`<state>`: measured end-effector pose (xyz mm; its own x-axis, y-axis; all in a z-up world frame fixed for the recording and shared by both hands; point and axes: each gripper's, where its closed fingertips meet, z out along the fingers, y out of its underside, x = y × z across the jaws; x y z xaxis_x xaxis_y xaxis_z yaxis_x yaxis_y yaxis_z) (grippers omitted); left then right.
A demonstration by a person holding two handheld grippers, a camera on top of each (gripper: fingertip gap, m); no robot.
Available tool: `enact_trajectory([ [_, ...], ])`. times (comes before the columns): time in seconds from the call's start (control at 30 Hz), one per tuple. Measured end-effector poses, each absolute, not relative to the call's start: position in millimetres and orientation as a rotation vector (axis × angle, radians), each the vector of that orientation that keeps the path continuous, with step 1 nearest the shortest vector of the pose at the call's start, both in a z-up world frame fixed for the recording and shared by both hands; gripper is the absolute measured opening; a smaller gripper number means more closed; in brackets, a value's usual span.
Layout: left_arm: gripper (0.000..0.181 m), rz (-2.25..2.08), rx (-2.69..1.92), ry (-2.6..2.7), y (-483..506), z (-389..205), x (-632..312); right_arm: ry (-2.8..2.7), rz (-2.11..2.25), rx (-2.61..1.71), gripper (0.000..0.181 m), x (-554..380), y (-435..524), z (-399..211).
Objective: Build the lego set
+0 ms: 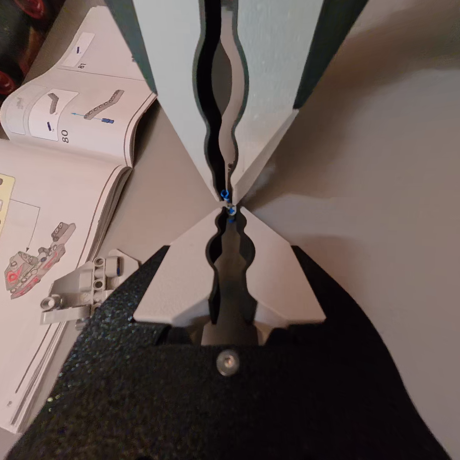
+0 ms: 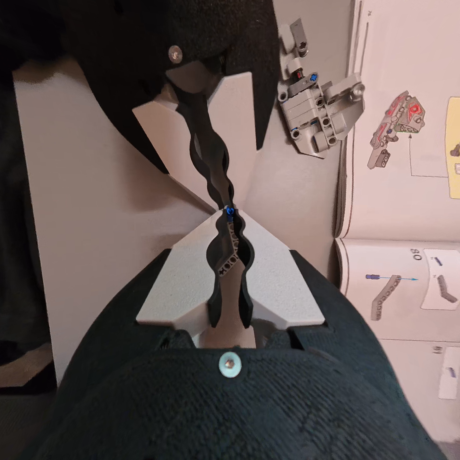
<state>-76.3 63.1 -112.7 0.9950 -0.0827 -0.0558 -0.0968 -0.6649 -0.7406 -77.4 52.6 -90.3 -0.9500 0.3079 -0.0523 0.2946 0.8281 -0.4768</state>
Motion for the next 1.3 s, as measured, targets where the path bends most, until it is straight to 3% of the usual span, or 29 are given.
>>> enact_trajectory([
  [0.2,0.005,0.015,-2.302,0.122,63.1,-112.8,-76.2,-2.876,1.063,-0.629,0.004,-78.7,53.3,-88.8],
  [0.77,0.004,0.018,-2.298,0.098,59.7,-112.0,-79.8,-2.628,1.315,-0.788,0.003,-85.7,50.1,-86.4],
  [0.93,0.019,-0.011,-2.221,0.097,56.3,-99.5,-79.0,-2.648,1.302,-0.721,0.003,-80.1,49.7,-84.8],
  [1.3,0.013,0.045,-2.157,0.166,63.4,-76.0,-72.6,-2.576,1.424,-0.774,0.003,-79.7,52.1,-79.2],
])
